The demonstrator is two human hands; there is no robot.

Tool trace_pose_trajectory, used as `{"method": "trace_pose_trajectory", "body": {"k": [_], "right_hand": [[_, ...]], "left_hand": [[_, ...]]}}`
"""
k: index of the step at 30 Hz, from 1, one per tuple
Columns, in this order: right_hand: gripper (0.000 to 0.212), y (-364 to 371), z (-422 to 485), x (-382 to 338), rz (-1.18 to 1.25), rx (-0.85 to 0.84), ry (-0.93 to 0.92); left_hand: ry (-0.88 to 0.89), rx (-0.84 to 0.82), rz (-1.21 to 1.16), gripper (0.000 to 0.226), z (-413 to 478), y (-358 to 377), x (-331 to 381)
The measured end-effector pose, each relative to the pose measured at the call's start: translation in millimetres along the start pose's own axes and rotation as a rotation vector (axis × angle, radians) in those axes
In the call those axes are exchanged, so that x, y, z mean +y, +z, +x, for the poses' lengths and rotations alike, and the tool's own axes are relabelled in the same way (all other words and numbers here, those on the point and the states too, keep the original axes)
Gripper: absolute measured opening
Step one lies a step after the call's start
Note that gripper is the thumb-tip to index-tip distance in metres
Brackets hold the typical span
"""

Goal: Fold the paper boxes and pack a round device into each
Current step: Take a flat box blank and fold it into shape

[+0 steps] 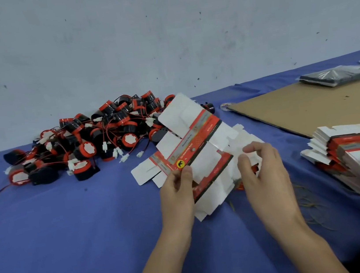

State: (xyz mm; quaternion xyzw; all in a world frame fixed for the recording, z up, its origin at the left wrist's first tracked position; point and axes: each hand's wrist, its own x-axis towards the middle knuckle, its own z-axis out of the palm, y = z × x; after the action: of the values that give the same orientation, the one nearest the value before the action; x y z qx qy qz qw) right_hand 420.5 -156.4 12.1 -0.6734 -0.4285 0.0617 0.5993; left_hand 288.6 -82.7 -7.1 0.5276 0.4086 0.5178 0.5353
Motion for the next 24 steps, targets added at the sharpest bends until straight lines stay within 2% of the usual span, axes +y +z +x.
{"method": "trace_pose_trajectory", "body": {"k": [4,7,10,12,15,16,17,19,21,24], "right_hand": [[0.034,13.8,1.7,-4.0,0.224,-0.045,0.077],[0.052,31.0,2.6,-9.2,0.491,-0.193,0.238],[0.063,50.7,-3.1,-16.8,0.533,-0.244,0.232],[0.066,62.7,-10.3,-25.0,0.53,-0.233,0.201],[0.068,80.2,-23.3,-39.9,0.545,-0.272,0.175],[0.07,86.1,-28.0,-44.9,0.543,-0.294,0.157],[0.073,91.8,-32.4,-48.7,0.539,-0.311,0.136],[0.078,101.2,-38.2,-54.7,0.535,-0.326,0.099],[0.077,107.5,-39.4,-57.7,0.547,-0.331,0.102],[0.064,114.1,-36.8,-58.2,0.56,-0.399,0.13]], "left_hand": [[-0.067,-0.038,0.038,0.028,-2.9,-13.2,-1.2],[-0.083,-0.042,0.045,0.03,-7.9,-28.2,0.6],[-0.101,-0.053,0.04,0.028,-9.6,-52.1,10.6],[-0.02,-0.013,0.189,0.029,-10.4,-67.2,17.2],[0.217,0.161,0.571,0.071,-14.8,-90.4,20.0],[0.341,0.19,0.748,0.076,-16.8,-98.4,20.6],[0.457,0.176,0.895,0.074,-18.1,-106.3,20.0],[0.568,0.069,1.023,0.067,-17.7,-122.1,17.4],[0.584,-0.027,1.049,0.065,-16.7,-136.8,14.7],[0.59,-0.147,1.072,0.071,-18.2,-150.0,14.0]]}}
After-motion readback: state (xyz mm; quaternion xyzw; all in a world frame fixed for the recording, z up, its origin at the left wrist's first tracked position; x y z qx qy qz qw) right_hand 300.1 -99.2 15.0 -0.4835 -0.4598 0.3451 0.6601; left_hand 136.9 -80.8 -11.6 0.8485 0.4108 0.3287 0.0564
